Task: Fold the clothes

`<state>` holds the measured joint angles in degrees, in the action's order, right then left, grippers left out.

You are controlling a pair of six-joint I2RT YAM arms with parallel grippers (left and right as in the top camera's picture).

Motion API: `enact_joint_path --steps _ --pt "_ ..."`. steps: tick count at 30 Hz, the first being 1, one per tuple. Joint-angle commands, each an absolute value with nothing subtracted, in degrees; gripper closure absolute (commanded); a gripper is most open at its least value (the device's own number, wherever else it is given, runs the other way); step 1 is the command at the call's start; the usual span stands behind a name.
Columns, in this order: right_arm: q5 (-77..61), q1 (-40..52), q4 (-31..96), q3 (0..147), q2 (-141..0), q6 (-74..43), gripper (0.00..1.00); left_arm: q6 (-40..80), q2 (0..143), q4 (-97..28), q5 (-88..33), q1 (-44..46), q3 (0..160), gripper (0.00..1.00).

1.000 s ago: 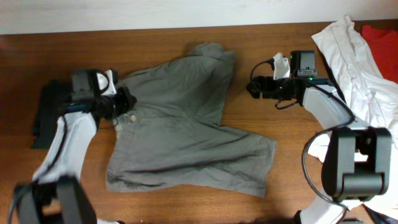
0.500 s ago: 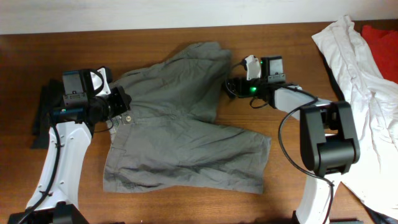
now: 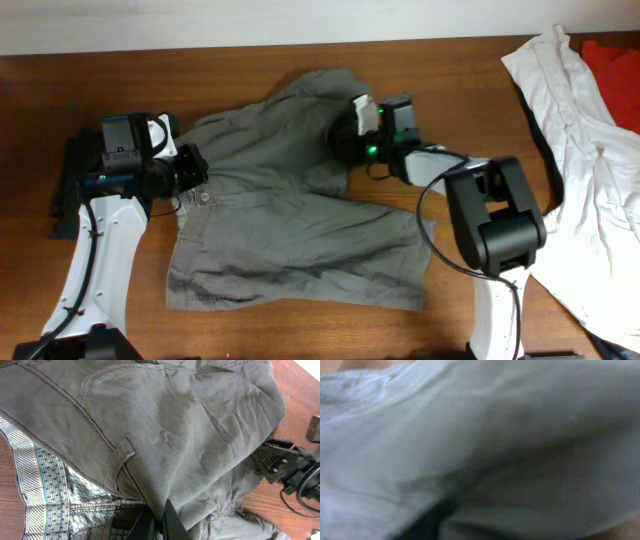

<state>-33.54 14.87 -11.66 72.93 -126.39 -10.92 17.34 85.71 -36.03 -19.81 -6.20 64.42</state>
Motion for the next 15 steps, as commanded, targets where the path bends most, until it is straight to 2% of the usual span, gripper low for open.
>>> enact_joint_path --steps 1,4,9,15 --pt "-34.7 14.7 -11.5 72.5 -127.3 -11.7 0.96 17.0 85.5 -36.1 -18.7 -6.4 64.9 0.99" --pt "-34.0 12.3 -7.4 73.0 -124.7 -13.8 0.96 17.0 85.5 -36.6 -16.9 -6.4 64.9 0.99" --pt "-29.2 7.9 6.4 76.2 -114.1 -11.8 0.96 17.0 85.5 -37.2 -14.7 -6.4 64.9 0.99" --pt "-24.5 10.8 21.1 81.1 -100.2 -8.1 0.95 17.0 85.5 -37.2 -13.5 -6.4 64.9 0.99"
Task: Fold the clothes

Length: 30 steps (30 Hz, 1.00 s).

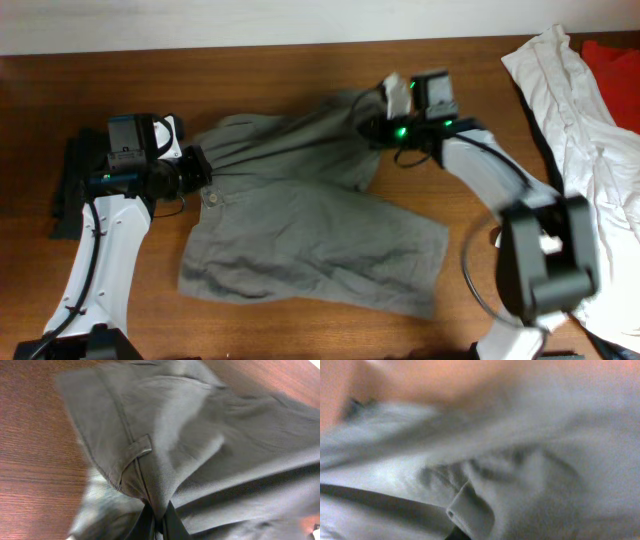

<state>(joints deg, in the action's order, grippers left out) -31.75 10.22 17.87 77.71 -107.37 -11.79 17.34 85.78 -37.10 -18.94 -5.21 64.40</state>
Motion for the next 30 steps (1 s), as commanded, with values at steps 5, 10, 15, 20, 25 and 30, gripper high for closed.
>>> enact_joint_path --steps 5,10,15,20,25,30 --pt "-17.8 17.0 24.9 81.2 -99.7 -7.7 0.6 17.0 85.5 -37.3 -13.5 -6.4 64.9 0.99" --pt "-7.9 19.9 31.0 81.2 -103.8 -5.8 0.25 17.0 85.5 -38.0 -13.5 -6.4 64.9 0.99" --pt "-3.1 18.2 34.0 81.1 -107.4 -5.9 0.25 17.0 85.5 -38.1 -13.5 -6.4 64.9 0.99" --pt "-3.2 15.0 34.4 81.1 -109.6 -6.3 0.25 17.0 85.5 -38.0 -13.5 -6.4 64.9 0.99" --pt "-7.3 12.6 31.7 81.0 -112.7 -6.4 0.32 17.0 85.5 -38.0 -13.5 -6.4 64.9 0.99" --pt "-18.0 12.4 26.0 81.0 -117.4 -6.4 0.3 17.0 85.5 -38.0 -13.5 -6.4 64.9 0.99"
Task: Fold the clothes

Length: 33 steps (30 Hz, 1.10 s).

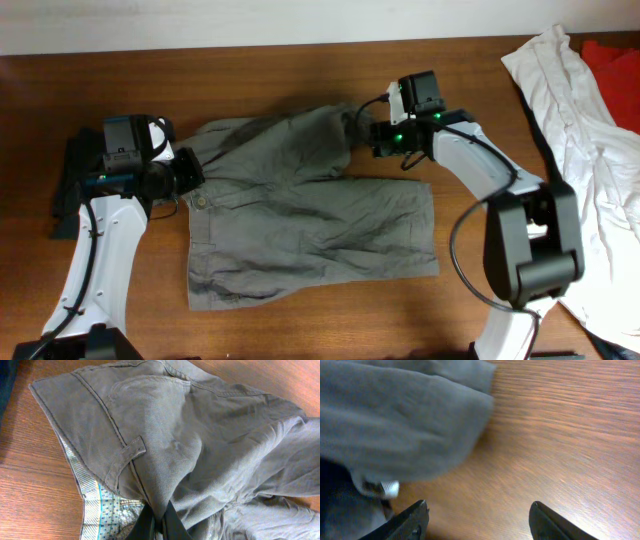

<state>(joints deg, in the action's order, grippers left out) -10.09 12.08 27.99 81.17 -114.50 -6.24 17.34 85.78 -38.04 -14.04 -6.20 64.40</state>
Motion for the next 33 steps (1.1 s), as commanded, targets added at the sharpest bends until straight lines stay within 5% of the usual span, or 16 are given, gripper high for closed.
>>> enact_joint_path --steps 1,8,13,15,17,20,31,33 --pt "-21.4 12.4 23.7 81.0 -118.5 -6.4 0.27 17.0 85.5 -38.1 -13.5 -6.4 64.9 0.99" --pt "-26.0 12.4 17.0 81.0 -120.6 -6.4 0.21 17.0 85.5 -38.1 -13.5 -6.4 64.9 0.99" --pt "-26.4 12.4 15.6 81.0 -120.7 -6.4 0.29 17.0 85.5 -38.1 -13.5 -6.4 64.9 0.99" --pt "-26.4 12.4 15.4 81.0 -121.2 -6.5 0.43 17.0 85.5 -38.1 -13.5 -6.4 64.9 0.99" --pt "-26.4 12.4 15.4 81.0 -121.6 -6.5 0.71 17.0 85.5 -38.1 -13.5 -6.4 64.9 0.99" --pt "-26.3 12.4 15.4 81.0 -122.2 -6.4 0.96 17.0 85.5 -38.1 -13.5 -6.4 64.9 0.99" --pt "-9.7 2.7 26.7 88.8 -110.8 -5.6 0.96 17.0 85.5 -38.5 -11.6 -6.4 64.9 0.99" --pt "-9.4 0.4 30.2 92.4 -108.5 -4.2 0.89 17.0 85.5 -38.5 -11.4 -6.4 64.9 0.99"
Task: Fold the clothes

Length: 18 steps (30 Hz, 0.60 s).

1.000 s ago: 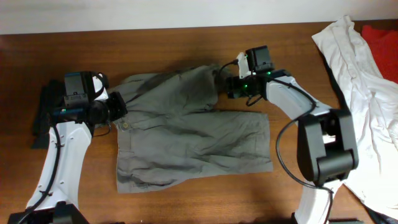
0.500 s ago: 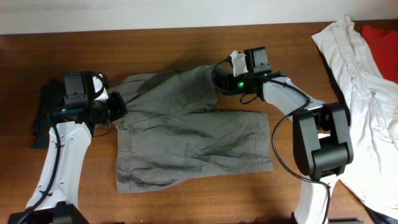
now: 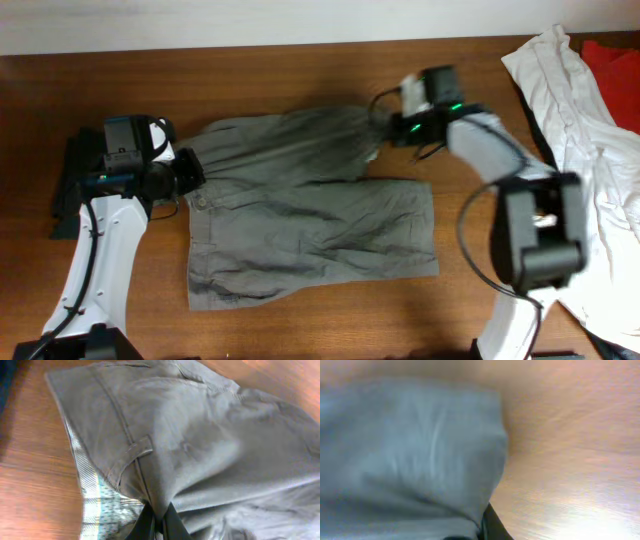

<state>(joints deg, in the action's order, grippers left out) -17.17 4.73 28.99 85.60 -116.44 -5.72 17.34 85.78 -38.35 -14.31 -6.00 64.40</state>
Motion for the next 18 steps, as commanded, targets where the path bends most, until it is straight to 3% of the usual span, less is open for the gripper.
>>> enact_joint_path --steps 1,4,7,12,18 --pt "-9.4 -0.3 31.6 93.7 -107.9 -4.2 0.83 17.0 85.5 -38.5 -11.1 -6.4 64.9 0.99" --pt "-9.4 -0.8 35.4 95.8 -107.5 -4.2 0.58 17.0 85.5 -38.4 -10.7 -6.5 64.9 0.99" --pt "-9.6 0.0 38.7 95.2 -108.3 -4.2 0.42 17.0 85.6 -38.0 -10.3 -6.4 64.9 0.99" --pt "-9.6 1.5 43.1 91.9 -110.1 -4.3 0.38 17.1 85.6 -36.9 -9.7 -6.4 64.9 0.99" --pt "-10.9 1.9 39.0 84.2 -110.3 -3.7 0.31 17.1 86.1 -36.8 -9.6 -6.4 64.9 0.99"
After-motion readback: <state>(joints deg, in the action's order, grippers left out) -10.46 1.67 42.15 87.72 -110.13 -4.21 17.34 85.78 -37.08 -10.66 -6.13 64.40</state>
